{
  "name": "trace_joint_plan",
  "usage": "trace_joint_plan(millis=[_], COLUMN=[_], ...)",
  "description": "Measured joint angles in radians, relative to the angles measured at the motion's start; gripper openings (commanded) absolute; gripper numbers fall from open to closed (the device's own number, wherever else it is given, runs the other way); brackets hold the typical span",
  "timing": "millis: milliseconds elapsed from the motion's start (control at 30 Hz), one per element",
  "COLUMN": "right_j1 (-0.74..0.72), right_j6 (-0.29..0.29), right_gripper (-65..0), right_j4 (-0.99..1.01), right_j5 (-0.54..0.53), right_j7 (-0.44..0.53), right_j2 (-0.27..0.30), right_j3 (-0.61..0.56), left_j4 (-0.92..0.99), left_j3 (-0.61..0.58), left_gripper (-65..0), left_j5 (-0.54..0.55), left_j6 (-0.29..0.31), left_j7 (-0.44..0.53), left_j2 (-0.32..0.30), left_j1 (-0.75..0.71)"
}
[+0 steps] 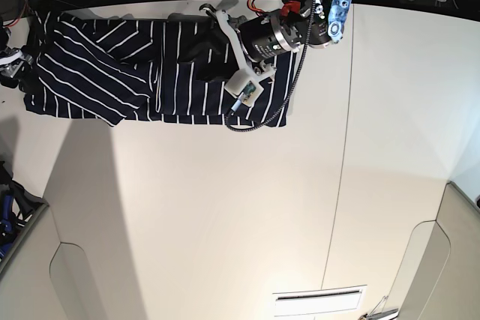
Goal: Fold the T-shirt properly
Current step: 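Carry the left gripper's end of the strip toward the right gripper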
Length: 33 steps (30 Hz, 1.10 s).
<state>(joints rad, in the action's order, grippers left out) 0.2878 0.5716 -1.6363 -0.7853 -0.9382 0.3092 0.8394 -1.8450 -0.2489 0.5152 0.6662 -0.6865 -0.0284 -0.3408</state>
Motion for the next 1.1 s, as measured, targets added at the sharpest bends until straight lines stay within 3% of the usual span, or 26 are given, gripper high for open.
trace_joint_plan(millis=[167,300,867,933,1033,1067,1100], right_j1=[0.0,0.0,-0.014,-0.016,-0.014,-0.014,-0.014], right_j6=[-0.002,0.01,0.012,0.012,0.012,0.012,0.012], right_gripper=[-27.2,-27.2,-28.9,-38.0,-60.1,-65.0,-65.0], right_j4=[0.109,0.185,0.219,0.219,0.219,0.219,0.219], right_j5=[-0.005,-0.044,-0.055,-0.055,-0.053,-0.053,-0.053], right_j7=[0.006,0.003,0.048,0.048,0.043,0.044,0.044], right_j2=[0.04,0.04,0.043,0.043,0.042,0.04,0.04], right_j3=[0.0,-0.007,-0.216,-0.221,-0.225,-0.225,-0.225], left_j4=[0.0,0.0,0.0,0.0,0.0,-0.001,-0.004], left_j3=[-0.009,-0.009,-0.009,-0.009,-0.009,-0.009,-0.009], left_gripper=[-31.3,-31.3,-31.3,-31.3,-31.3,-31.3,-31.3], left_j5=[0.001,0.0,0.0,0.001,0.001,0.001,-0.001], left_j6=[0.0,0.0,0.0,0.0,0.0,0.0,0.0], left_j7=[-0.002,-0.024,-0.024,-0.023,-0.024,-0.024,-0.024], left_j2=[0.0,0.0,0.0,0.0,0.0,0.0,0.0], left_j1=[0.0,0.0,0.003,0.004,0.004,0.006,0.006])
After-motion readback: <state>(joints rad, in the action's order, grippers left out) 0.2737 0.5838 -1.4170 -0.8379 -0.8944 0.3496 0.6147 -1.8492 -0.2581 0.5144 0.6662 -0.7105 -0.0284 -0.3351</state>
